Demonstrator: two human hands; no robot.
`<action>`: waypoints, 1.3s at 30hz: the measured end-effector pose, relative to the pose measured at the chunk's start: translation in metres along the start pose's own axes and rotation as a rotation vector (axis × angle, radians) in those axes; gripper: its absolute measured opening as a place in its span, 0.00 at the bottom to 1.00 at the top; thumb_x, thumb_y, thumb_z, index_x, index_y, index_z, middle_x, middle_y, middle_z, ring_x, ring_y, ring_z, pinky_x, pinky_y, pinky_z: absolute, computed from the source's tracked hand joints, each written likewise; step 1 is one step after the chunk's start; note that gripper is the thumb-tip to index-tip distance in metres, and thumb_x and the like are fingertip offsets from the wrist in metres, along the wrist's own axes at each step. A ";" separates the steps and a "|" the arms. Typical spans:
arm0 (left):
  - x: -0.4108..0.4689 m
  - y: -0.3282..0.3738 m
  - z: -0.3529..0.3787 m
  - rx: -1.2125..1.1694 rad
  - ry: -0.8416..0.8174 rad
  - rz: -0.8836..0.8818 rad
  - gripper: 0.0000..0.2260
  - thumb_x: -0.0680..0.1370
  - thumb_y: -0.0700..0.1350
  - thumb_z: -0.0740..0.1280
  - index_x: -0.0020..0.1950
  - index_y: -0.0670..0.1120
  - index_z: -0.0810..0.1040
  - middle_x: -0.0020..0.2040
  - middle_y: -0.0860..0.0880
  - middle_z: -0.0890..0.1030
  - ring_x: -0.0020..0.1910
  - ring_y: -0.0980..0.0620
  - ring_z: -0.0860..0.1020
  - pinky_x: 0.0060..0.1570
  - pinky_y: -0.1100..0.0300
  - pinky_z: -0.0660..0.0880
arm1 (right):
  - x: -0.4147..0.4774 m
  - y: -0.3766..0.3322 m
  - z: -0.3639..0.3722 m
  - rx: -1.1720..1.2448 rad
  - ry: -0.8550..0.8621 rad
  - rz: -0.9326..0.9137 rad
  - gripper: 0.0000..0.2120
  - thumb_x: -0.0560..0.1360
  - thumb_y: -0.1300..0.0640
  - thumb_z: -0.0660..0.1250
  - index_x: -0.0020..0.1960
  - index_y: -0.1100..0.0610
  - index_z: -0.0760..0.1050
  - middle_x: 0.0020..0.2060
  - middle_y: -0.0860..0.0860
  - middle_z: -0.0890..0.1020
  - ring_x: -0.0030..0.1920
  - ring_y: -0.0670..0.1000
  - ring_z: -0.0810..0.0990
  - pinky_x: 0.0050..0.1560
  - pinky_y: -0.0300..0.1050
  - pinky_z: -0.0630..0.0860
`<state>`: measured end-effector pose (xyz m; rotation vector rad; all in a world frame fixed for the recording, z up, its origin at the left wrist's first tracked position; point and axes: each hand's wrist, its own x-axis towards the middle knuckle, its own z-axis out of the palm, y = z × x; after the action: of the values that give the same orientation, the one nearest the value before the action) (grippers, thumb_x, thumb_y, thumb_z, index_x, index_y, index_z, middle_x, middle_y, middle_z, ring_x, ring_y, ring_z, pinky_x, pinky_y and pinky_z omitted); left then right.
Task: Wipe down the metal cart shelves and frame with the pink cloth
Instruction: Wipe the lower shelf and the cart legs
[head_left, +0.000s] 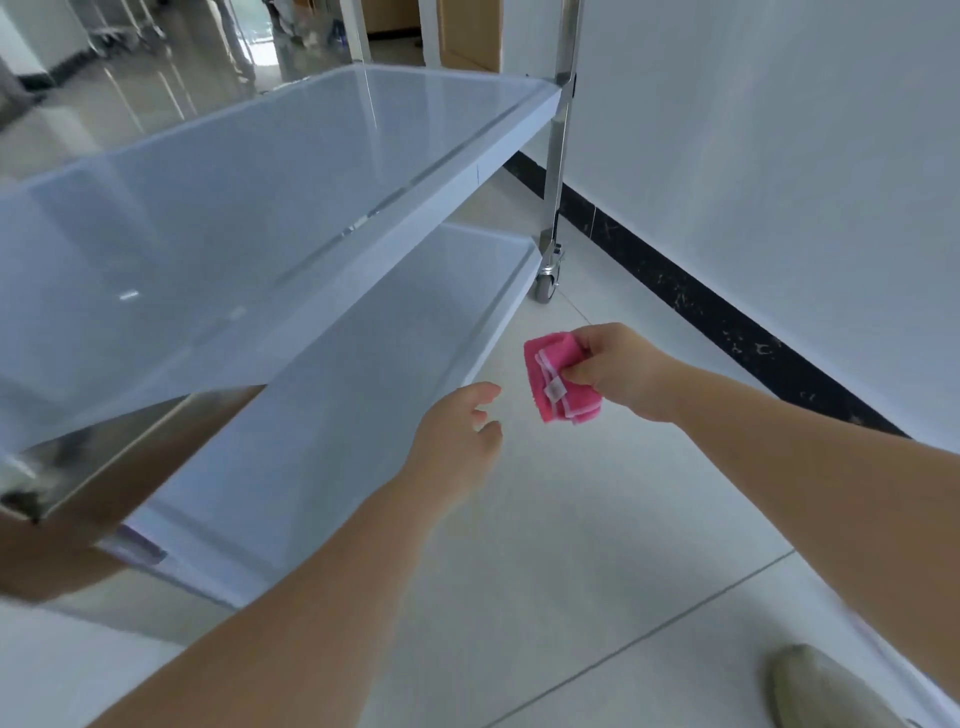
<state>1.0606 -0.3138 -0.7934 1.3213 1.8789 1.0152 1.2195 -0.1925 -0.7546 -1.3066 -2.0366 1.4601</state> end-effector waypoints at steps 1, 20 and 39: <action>0.006 0.000 0.003 0.055 0.005 0.008 0.17 0.77 0.37 0.62 0.65 0.47 0.74 0.57 0.53 0.75 0.53 0.57 0.74 0.50 0.66 0.69 | 0.002 0.002 -0.008 0.001 -0.009 -0.001 0.11 0.71 0.73 0.57 0.39 0.67 0.78 0.32 0.56 0.80 0.33 0.54 0.78 0.40 0.52 0.81; 0.138 0.054 0.049 0.832 -0.112 -0.181 0.31 0.79 0.46 0.59 0.77 0.45 0.46 0.78 0.50 0.46 0.76 0.52 0.51 0.73 0.55 0.54 | 0.204 0.069 -0.116 0.313 0.129 0.055 0.12 0.74 0.70 0.55 0.50 0.68 0.75 0.32 0.58 0.74 0.28 0.52 0.72 0.26 0.42 0.73; 0.195 0.006 0.068 0.820 -0.168 -0.240 0.33 0.79 0.41 0.57 0.77 0.50 0.40 0.76 0.58 0.37 0.75 0.61 0.44 0.64 0.70 0.43 | 0.371 0.112 -0.087 0.383 0.277 -0.011 0.12 0.67 0.58 0.57 0.38 0.48 0.77 0.37 0.49 0.75 0.36 0.52 0.71 0.39 0.48 0.72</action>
<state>1.0595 -0.1116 -0.8341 1.4810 2.3404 -0.0305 1.1361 0.1654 -0.9043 -1.2503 -1.4992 1.4783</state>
